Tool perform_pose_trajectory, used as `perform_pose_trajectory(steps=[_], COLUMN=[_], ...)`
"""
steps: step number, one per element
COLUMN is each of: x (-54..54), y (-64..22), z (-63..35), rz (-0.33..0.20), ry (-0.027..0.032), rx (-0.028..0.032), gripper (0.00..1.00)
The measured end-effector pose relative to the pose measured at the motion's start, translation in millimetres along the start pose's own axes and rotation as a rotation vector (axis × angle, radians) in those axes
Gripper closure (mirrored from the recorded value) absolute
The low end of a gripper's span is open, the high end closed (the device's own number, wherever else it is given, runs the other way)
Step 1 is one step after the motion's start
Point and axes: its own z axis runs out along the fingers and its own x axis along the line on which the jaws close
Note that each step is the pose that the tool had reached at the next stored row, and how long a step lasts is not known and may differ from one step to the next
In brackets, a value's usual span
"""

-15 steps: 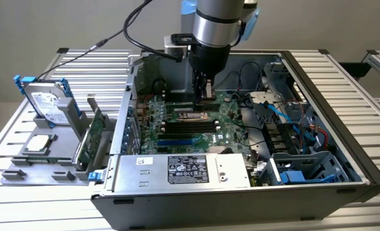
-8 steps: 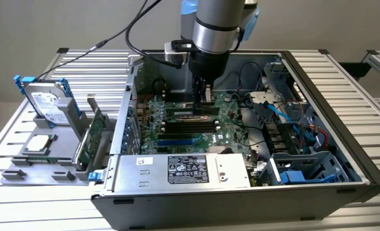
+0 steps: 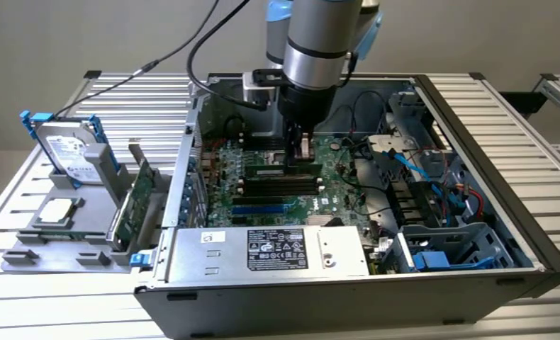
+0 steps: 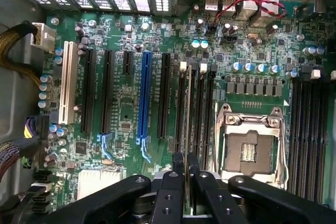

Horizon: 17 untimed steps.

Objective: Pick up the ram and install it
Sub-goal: 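Insert the ram into the slot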

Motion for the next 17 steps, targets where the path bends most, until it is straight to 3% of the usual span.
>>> perform_pose_trajectory(steps=[6,13,17], x=[-0.1,-0.2,-0.1], y=[-0.4,-1.4,-1.5], z=[10.9,23.6,24.7], rz=[0.012,0.013,0.013], ry=[-0.0007,0.0038,0.0055], rx=[-0.0001,-0.0002,-0.0004], gripper=[0.86,0.86,0.86])
